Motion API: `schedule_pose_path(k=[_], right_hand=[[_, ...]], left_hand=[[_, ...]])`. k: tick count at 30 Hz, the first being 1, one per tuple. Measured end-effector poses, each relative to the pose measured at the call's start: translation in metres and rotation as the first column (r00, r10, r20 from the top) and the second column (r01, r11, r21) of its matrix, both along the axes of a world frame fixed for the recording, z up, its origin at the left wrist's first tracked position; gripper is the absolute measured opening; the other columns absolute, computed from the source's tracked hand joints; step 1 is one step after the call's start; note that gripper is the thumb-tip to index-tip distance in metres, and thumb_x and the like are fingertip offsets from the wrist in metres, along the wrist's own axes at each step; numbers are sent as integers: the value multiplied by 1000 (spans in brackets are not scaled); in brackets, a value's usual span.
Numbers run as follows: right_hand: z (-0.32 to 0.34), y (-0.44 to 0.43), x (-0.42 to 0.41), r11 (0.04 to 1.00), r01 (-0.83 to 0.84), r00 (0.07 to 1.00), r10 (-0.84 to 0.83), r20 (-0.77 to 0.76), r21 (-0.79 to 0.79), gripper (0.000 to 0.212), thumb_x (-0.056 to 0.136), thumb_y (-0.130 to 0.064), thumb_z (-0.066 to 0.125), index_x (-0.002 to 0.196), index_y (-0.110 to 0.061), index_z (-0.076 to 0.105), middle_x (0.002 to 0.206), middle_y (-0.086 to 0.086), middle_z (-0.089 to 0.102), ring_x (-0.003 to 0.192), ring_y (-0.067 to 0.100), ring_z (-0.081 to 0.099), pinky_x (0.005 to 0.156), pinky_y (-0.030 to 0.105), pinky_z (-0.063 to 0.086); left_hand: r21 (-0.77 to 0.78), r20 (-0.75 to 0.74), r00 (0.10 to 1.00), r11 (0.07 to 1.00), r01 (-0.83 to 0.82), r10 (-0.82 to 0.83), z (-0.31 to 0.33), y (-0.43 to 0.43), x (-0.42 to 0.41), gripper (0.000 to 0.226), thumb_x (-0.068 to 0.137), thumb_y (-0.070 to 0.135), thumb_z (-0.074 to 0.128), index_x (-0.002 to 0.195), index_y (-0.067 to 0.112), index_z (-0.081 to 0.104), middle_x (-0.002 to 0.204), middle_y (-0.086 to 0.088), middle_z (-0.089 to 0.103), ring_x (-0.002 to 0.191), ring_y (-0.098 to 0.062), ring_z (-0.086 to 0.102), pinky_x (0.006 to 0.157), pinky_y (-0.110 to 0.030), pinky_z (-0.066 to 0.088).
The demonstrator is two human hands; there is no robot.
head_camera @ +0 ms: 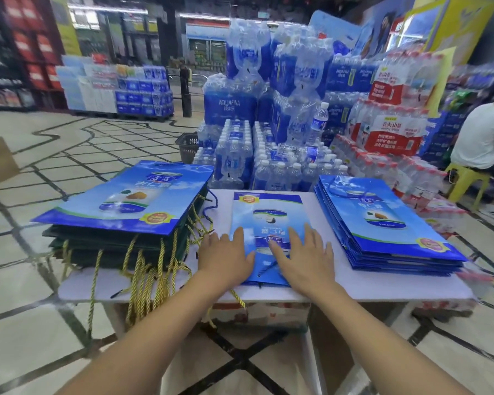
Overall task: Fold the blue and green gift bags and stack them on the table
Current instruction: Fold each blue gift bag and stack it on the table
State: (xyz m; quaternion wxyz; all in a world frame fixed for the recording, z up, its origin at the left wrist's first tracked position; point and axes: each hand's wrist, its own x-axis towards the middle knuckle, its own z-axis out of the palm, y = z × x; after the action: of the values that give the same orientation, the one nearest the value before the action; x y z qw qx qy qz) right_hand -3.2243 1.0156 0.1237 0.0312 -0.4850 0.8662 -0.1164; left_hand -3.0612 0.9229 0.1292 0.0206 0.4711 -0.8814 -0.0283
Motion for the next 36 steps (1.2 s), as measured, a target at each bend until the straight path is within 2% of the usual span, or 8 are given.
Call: schedule_pose_path(k=[10, 16, 22, 26, 28, 30, 33, 36], right_hand=[[29, -4, -21, 985, 175, 919, -164, 358, 1, 79, 94, -68, 44, 158, -25, 27, 152, 12, 46, 137, 38, 42, 108, 46, 39], [43, -11, -28, 947, 278, 714, -89, 695, -164, 66, 97, -36, 63, 152, -11, 38, 150, 10, 46, 122, 27, 50, 99, 36, 40], [47, -11, -35, 928, 309, 641, -40, 766, -210, 69, 97, -31, 63, 156, -12, 34, 156, 8, 40, 125, 24, 46, 98, 35, 37], [73, -18, -40, 913, 279, 687, 28, 726, -298, 68, 95, -31, 67, 155, -18, 38, 156, 5, 40, 135, 26, 46, 108, 39, 40], [91, -22, -47, 901, 245, 736, 68, 674, -358, 66, 94, -29, 68, 153, -16, 41, 156, 4, 42, 137, 25, 46, 109, 38, 40], [113, -22, -58, 893, 201, 783, 100, 614, -403, 64, 95, -28, 69, 152, -14, 44, 155, 5, 45, 137, 26, 47, 108, 38, 40], [142, -15, -85, 892, 143, 844, 116, 524, -428, 59, 95, -30, 71, 149, -15, 50, 154, 5, 47, 139, 26, 46, 111, 41, 39], [163, -1, -120, 895, 104, 916, 84, 393, -433, 55, 95, -31, 70, 145, -14, 54, 155, 5, 47, 142, 26, 44, 114, 42, 37]], left_hand=[[207, -406, 913, 977, 45, 44, 4, -3, 9, 62, 101, 27, 49, 159, 25, 25, 136, -14, 54, 115, -35, 57, 89, -41, 50], [360, -809, 539, 922, 143, 232, 20, 1, 5, 65, 96, -9, 38, 143, 37, 46, 147, -2, 41, 54, -18, 48, 48, -30, 39], [358, -908, 317, 900, 247, 273, 43, 5, 7, 66, 96, -13, 35, 128, 42, 54, 148, 6, 46, 41, -10, 35, 39, -26, 30], [282, -943, 241, 934, 220, 229, 52, 4, 0, 63, 97, -9, 39, 124, 46, 58, 151, 10, 44, 94, -37, 68, 47, -28, 45], [251, -955, 214, 947, 200, 207, 59, 3, -7, 63, 96, -7, 41, 122, 48, 59, 136, 23, 48, 126, -54, 51, 74, -51, 58], [222, -964, 190, 954, 200, 185, 68, 1, -19, 59, 98, -4, 42, 122, 46, 60, 131, 27, 50, 131, -52, 47, 98, -59, 50], [151, -975, 192, 964, 217, 109, 83, 1, -44, 49, 99, -1, 46, 122, 41, 58, 138, 12, 51, 134, -30, 51, 94, -25, 47], [127, -959, 280, 960, 249, 55, 95, 5, -77, 43, 101, 5, 49, 133, 33, 56, 136, 9, 50, 124, -21, 53, 94, -27, 43]])
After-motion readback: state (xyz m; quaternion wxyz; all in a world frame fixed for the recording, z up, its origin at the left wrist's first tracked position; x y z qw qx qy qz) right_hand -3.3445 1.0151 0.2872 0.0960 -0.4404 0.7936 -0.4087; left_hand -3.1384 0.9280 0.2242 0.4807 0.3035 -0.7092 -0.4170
